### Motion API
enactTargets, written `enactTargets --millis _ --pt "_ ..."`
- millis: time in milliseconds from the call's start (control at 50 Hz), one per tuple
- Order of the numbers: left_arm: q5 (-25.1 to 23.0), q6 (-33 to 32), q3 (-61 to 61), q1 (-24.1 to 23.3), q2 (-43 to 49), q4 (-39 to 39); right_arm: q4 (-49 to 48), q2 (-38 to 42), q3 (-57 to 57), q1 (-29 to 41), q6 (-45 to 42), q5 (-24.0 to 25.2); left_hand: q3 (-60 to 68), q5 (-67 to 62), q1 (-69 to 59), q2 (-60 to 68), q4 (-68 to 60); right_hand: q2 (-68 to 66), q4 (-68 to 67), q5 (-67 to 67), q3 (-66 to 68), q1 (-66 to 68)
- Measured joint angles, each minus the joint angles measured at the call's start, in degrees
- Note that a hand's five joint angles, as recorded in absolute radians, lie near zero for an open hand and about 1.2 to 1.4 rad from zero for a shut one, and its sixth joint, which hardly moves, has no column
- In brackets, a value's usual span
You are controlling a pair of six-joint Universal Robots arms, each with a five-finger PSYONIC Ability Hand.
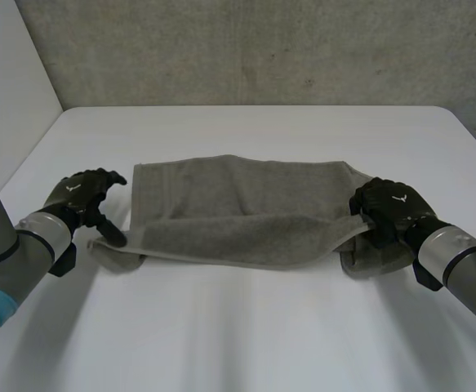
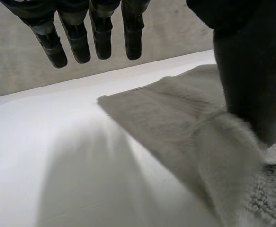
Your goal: Fold the towel.
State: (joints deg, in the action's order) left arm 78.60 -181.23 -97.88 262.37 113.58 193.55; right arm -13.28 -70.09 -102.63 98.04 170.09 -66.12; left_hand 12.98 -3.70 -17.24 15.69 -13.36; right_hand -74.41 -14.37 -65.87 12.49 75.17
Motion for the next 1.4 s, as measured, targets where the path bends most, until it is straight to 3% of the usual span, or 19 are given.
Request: enactTargets --millis 180,360,520,740,940,1180,1260,1320,1400 --pt "0.99 -1.40 -2.65 0.05 -4.04 -0.72 -0.08 -0.03 -0.61 0.31 0.25 0.00 0.00 -0.08 0.08 0.00 0.00 0.00 0.00 0.00 0.00 0.00" --pt "-6.47 -2.21 -11.42 -1.96 -18.19 -1.72 -0.08 -0.04 -0.74 0.34 0.17 -0.34 0.00 -1.08 0.07 0.00 0.00 0.00 0.00 0.00 0.00 0.00" --pt "-8.90 -7.02 -16.88 -3.30 -22.88 -2.23 -0.08 -0.05 -0.77 0.32 0.36 -0.44 0.00 -2.16 0.07 0.11 0.00 0.00 0.00 0.04 0.00 -0.01" --pt "-4.72 -16.63 -18.36 -6.07 -14.99 -1.19 -0.08 -0.05 -0.89 0.30 0.43 -0.50 0.00 -2.19 0.07 0.11 0.00 0.02 0.00 0.23 0.00 -0.19" --pt "1.18 -18.03 -15.90 -8.18 -6.39 4.72 -0.08 -0.05 -1.06 0.30 0.43 -0.50 0.00 -2.19 0.07 0.11 0.00 0.09 0.00 0.24 0.00 -0.24" --pt "3.64 -18.30 -9.87 -9.53 -2.10 6.29 -0.08 -0.01 -1.34 0.30 0.22 -0.41 0.00 -2.76 0.05 0.12 0.00 0.19 0.00 0.25 0.00 -0.30" --pt "4.22 -18.30 -7.77 -9.93 -0.25 6.18 -0.08 0.02 -1.39 0.30 0.15 -0.41 0.00 -12.91 -9.09 11.22 0.00 0.20 0.00 0.26 0.00 -0.31" --pt "4.62 -18.29 -6.18 -10.14 1.58 6.01 -0.08 0.03 -1.46 0.26 0.02 -0.41 0.00 -37.73 -34.37 36.66 0.00 0.20 0.00 0.26 0.00 -0.32" --pt "4.68 -18.26 -5.44 -10.22 2.52 5.94 -0.08 0.04 -1.50 0.24 -0.11 -0.46 0.00 -42.95 -39.57 41.60 0.00 0.21 0.00 0.27 0.00 -0.33"
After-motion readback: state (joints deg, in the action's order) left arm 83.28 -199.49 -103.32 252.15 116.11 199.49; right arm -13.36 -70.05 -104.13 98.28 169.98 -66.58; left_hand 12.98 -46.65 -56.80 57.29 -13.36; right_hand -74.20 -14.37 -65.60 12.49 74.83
